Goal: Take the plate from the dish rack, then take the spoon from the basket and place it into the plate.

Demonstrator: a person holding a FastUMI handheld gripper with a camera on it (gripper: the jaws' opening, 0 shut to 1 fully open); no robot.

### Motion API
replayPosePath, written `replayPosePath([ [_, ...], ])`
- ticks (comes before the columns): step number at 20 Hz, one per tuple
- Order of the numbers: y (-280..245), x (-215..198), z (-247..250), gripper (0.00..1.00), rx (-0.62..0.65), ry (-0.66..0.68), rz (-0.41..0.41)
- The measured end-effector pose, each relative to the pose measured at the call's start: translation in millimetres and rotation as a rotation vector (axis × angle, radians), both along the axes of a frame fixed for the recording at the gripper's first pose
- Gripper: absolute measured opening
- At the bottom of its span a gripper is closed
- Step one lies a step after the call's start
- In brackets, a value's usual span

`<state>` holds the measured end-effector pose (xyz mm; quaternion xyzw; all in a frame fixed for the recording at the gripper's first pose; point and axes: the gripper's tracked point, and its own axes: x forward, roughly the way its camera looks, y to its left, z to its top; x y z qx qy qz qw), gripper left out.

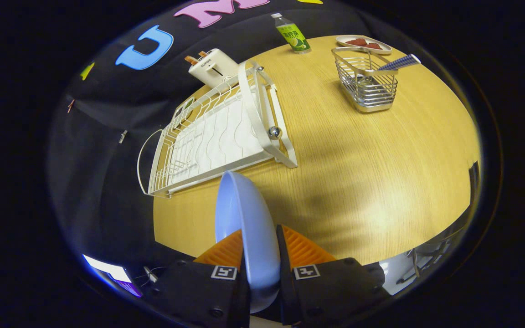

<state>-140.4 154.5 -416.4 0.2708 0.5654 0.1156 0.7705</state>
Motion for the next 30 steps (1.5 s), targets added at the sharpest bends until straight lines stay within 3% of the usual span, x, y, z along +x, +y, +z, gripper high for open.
replayPosePath([
  [4, -6.0, 8.6, -12.5, 0.33, -0.009, 0.019, -0.052],
  [11, -30.0, 10.6, -33.1, 0.59, -0.15, 0.029, -0.038],
  [12, -34.0, 10.2, -34.5, 0.58, -0.164, 0.032, -0.036],
  [13, -37.2, 11.0, -36.7, 0.58, -0.171, 0.032, -0.04],
  [17, -43.7, 11.8, -29.5, 0.76, -0.159, 0.019, -0.041],
  [18, -45.3, 12.1, -24.3, 0.76, -0.158, 0.003, -0.024],
  [21, -44.9, 16.5, 7.1, 0.98, -0.122, -0.084, 0.039],
  [26, -41.8, 66.1, 110.4, 0.98, -0.011, -0.372, 0.117],
  [30, -92.6, 136.1, 175.7, 0.98, -0.123, -0.645, 0.087],
])
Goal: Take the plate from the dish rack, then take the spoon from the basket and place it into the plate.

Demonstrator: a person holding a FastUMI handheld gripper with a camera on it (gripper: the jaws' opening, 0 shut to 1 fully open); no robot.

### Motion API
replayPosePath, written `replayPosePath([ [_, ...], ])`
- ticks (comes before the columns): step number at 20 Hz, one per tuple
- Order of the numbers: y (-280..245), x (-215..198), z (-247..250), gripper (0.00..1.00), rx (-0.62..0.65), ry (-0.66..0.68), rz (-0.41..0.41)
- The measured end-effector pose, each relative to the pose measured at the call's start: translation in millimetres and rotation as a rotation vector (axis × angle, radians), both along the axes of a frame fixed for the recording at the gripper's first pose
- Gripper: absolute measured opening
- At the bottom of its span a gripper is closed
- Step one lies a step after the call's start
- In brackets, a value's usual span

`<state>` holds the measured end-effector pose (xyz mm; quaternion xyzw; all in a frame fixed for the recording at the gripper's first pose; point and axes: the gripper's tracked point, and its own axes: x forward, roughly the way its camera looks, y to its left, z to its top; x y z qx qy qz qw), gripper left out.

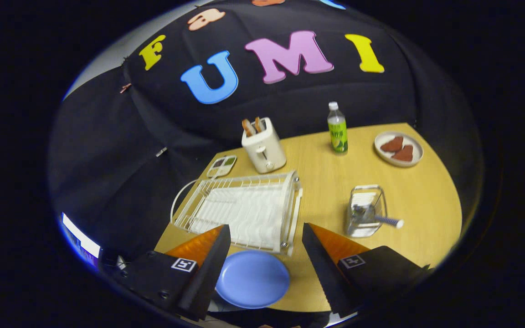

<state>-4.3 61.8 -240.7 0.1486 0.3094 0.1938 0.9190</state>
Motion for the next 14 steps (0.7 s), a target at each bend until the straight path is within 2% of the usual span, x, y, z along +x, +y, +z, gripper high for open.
replayPosePath([
  [2, -38.5, 27.7, -0.4, 0.97, -0.097, -0.038, -0.048],
  [4, -69.4, 42.8, -14.3, 0.98, -0.155, -0.012, -0.09],
  [8, -119.3, 46.1, -66.6, 0.98, -0.253, 0.087, -0.124],
  [12, -132.0, 32.6, -123.9, 0.82, -0.301, 0.201, -0.096],
  [13, -132.0, 30.8, -131.8, 0.73, -0.299, 0.223, -0.094],
  [14, -132.5, 29.0, -139.8, 0.69, -0.294, 0.244, -0.093],
])
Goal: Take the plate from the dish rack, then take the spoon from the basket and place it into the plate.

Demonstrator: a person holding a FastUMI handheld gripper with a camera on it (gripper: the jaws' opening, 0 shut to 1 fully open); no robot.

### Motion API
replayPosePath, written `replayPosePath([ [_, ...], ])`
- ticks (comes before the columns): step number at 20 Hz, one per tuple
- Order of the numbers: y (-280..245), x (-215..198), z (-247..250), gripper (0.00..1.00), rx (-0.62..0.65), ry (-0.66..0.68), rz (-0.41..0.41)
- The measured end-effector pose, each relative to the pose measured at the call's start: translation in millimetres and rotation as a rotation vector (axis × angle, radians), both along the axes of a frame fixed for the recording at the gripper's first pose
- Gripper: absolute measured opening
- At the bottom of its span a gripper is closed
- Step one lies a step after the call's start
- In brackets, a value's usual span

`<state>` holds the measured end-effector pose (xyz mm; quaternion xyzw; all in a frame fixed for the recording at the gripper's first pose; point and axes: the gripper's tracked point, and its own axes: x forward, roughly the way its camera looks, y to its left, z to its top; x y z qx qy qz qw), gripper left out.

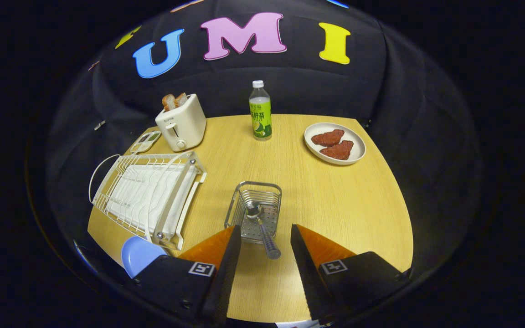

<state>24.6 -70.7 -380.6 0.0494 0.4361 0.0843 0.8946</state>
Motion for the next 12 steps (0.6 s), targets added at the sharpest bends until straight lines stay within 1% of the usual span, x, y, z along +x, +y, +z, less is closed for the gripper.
replayPosePath([
  [2, 0.5, -2.1, -11.2, 0.54, 0.022, 0.04, -0.016],
  [5, 2.2, -3.2, -18.9, 0.22, 0.053, 0.081, -0.03],
  [6, 3.4, -7.3, -13.0, 0.23, 0.079, 0.087, -0.029],
  [7, 2.7, -5.6, -13.4, 0.17, 0.075, 0.078, -0.033],
  [9, -1.0, -2.3, -7.5, 0.13, 0.058, 0.048, -0.039],
  [12, -4.1, -5.7, 13.2, 0.12, 0.069, 0.006, -0.059],
])
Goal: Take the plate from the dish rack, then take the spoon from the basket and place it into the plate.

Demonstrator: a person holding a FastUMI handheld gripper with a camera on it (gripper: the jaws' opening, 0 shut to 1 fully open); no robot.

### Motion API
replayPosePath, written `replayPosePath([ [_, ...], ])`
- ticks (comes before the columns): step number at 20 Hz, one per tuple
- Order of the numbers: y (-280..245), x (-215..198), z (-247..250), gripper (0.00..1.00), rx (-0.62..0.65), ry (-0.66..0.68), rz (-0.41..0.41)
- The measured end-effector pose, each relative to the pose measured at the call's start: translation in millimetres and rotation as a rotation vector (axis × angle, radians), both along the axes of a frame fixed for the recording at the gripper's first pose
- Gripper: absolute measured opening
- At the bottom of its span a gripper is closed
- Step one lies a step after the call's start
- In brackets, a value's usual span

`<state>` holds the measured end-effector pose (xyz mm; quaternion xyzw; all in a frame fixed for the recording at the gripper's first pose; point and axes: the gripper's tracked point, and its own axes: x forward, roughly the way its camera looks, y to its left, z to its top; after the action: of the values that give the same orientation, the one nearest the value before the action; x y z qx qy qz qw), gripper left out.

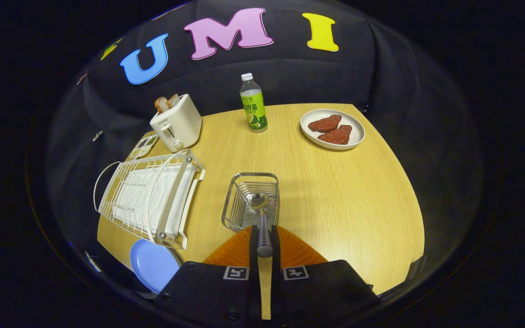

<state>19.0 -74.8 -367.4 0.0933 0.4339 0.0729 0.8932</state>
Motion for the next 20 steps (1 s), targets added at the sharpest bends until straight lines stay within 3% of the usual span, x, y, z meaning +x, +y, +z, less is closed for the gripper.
replayPosePath([
  [6, 6.3, -21.8, 70.8, 0.12, 0.064, -0.075, -0.032],
  [8, 24.2, -29.8, 103.0, 0.12, 0.115, -0.119, -0.009],
  [14, 116.6, -70.5, 157.1, 0.12, 0.286, -0.159, 0.174],
  [20, 190.5, -136.5, 119.1, 0.12, 0.276, -0.053, 0.352],
])
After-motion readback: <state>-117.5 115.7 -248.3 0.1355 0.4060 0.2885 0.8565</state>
